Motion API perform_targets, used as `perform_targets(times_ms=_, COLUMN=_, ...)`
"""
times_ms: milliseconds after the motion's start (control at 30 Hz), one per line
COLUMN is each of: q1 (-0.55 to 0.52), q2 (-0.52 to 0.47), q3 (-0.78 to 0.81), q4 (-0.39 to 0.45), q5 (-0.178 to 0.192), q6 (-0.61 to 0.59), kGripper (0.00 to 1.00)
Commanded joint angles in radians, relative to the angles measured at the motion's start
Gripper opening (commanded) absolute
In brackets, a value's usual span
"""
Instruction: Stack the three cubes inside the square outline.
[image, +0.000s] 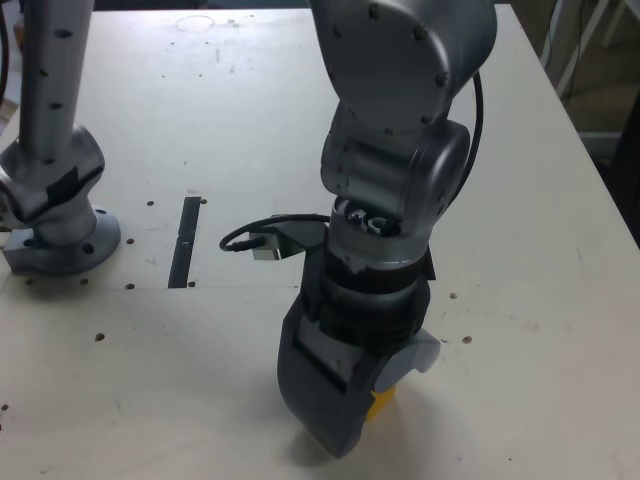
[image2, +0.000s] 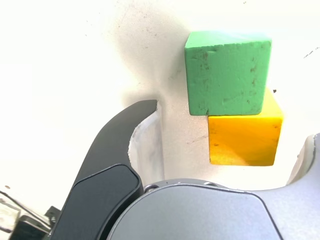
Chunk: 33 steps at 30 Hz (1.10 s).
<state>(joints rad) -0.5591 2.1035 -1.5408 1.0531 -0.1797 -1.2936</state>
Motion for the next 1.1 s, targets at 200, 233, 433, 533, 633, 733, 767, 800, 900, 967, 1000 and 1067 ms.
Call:
perform_targets(times_ms=200, q1=0.016, q2=0.022, q3=-0.002, q4=0.001, q5=0.011, q6=-0.017, kGripper=0.89)
perform_targets(times_ms=233, q1=0.019, q2=0.024, q3=-0.003, q4=-0.001, q5=0.011, q6=-0.017, kGripper=0.88)
perform_targets(times_ms=433, q1=0.03, q2=0.038, q3=-0.005, q4=-0.019, q5=0.013, q6=-0.018, kGripper=0.84)
perform_targets(times_ms=533, q1=0.031, q2=0.046, q3=-0.007, q4=-0.018, q5=0.018, q6=-0.021, kGripper=0.81)
perform_targets(times_ms=633, q1=0.038, q2=0.049, q3=-0.011, q4=0.001, q5=0.024, q6=-0.025, kGripper=0.75)
perform_targets(times_ms=733, q1=0.048, q2=0.047, q3=-0.017, q4=0.022, q5=0.027, q6=-0.026, kGripper=0.62)
perform_targets(times_ms=767, q1=0.051, q2=0.047, q3=-0.019, q4=0.025, q5=0.029, q6=-0.026, kGripper=0.58)
perform_targets(times_ms=800, q1=0.052, q2=0.046, q3=-0.021, q4=0.026, q5=0.03, q6=-0.026, kGripper=0.54)
perform_targets(times_ms=900, q1=0.054, q2=0.047, q3=-0.025, q4=0.026, q5=0.041, q6=-0.026, kGripper=0.44)
perform_targets(times_ms=967, q1=0.055, q2=0.047, q3=-0.026, q4=0.025, q5=0.051, q6=-0.026, kGripper=0.41)
perform_targets(times_ms=1000, q1=0.055, q2=0.047, q3=-0.026, q4=0.024, q5=0.055, q6=-0.026, kGripper=0.39)
perform_targets(times_ms=1067, q1=0.055, q2=0.047, q3=-0.026, q4=0.023, q5=0.061, q6=-0.026, kGripper=0.38)
